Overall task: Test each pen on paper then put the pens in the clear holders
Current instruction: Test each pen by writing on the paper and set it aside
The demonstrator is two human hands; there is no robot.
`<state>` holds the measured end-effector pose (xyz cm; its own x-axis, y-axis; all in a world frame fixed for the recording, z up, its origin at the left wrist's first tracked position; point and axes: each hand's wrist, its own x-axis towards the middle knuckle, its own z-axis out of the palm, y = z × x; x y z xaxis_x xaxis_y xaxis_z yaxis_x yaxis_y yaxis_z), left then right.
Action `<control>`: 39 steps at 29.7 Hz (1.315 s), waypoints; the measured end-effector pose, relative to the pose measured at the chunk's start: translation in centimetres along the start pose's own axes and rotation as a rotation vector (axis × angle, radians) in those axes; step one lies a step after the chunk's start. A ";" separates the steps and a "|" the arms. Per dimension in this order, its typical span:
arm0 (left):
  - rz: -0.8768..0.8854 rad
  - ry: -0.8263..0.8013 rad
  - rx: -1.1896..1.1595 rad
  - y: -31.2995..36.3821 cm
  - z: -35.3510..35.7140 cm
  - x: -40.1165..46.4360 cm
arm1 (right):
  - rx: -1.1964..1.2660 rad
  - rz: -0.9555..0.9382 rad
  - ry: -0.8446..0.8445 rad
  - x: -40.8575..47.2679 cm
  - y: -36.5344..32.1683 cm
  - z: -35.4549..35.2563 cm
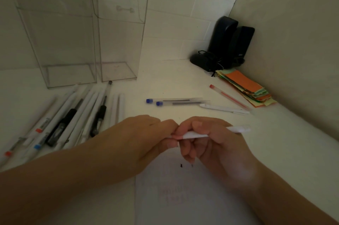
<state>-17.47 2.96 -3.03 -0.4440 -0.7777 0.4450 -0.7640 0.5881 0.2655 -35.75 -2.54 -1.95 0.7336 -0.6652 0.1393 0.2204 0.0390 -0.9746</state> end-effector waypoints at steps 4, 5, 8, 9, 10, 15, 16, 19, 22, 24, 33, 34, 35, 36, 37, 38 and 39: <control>-0.016 -0.042 -0.057 -0.6 -0.4 -0.1 | 0.079 0.010 -0.032 0.0 -0.6 -1.0; -0.016 -0.036 -0.049 -0.6 -0.3 -0.1 | 0.076 0.013 -0.033 0.0 -0.7 -1.3; -0.154 -0.006 -0.105 -0.2 -0.2 0.0 | 0.004 -0.023 0.077 0.1 -1.1 -1.5; -0.201 0.016 -0.132 -0.1 -0.1 0.0 | -0.050 -0.023 0.170 0.1 -1.2 -1.7; -0.234 0.025 -0.125 -0.1 -0.2 0.1 | -0.128 -0.004 0.264 0.1 -1.3 -1.9; -0.283 -0.004 -0.077 -0.8 -0.1 -0.1 | -0.398 0.176 0.422 0.1 -0.8 -2.0; -0.260 0.020 -0.095 -0.9 -0.1 -0.2 | -0.441 0.181 0.433 0.1 -0.6 -2.0; -0.234 0.032 -0.139 -1.7 0.3 -0.3 | -0.597 0.149 0.493 0.1 -0.1 -1.9; -0.271 0.014 -0.157 -1.9 0.6 -0.2 | -0.723 0.107 0.512 0.2 0.1 -1.6; -0.252 0.034 -0.128 -2.2 0.9 -0.3 | -0.760 0.089 0.516 0.4 0.1 -1.4; -0.252 -0.023 -0.096 -1.7 1.0 -0.3 | -0.827 0.014 0.517 0.6 0.6 -1.2; -0.253 -0.021 -0.094 -1.7 1.0 -0.3 | -0.830 0.012 0.511 0.6 0.6 -1.2; -0.254 -0.015 -0.094 -1.7 1.0 -0.3 | -0.837 0.009 0.505 0.6 0.5 -1.1; -0.254 -0.014 -0.092 -1.6 1.0 -0.3 | -0.845 0.006 0.499 0.5 0.5 -1.0; -0.252 -0.020 -0.086 -1.7 1.0 -0.3 | -0.852 0.002 0.494 0.5 0.6 -1.0; -0.246 -0.023 -0.078 -1.7 0.9 -0.4 | -0.858 -0.001 0.491 0.5 0.6 -1.0; -0.243 -0.029 -0.079 -1.7 0.9 -0.3 | -0.866 -0.002 0.491 0.5 0.6 -1.0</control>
<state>-16.39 2.02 -4.37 -0.2657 -0.9036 0.3359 -0.8116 0.3977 0.4280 -35.88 -3.60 -2.60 0.3433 -0.9072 0.2433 -0.4675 -0.3897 -0.7934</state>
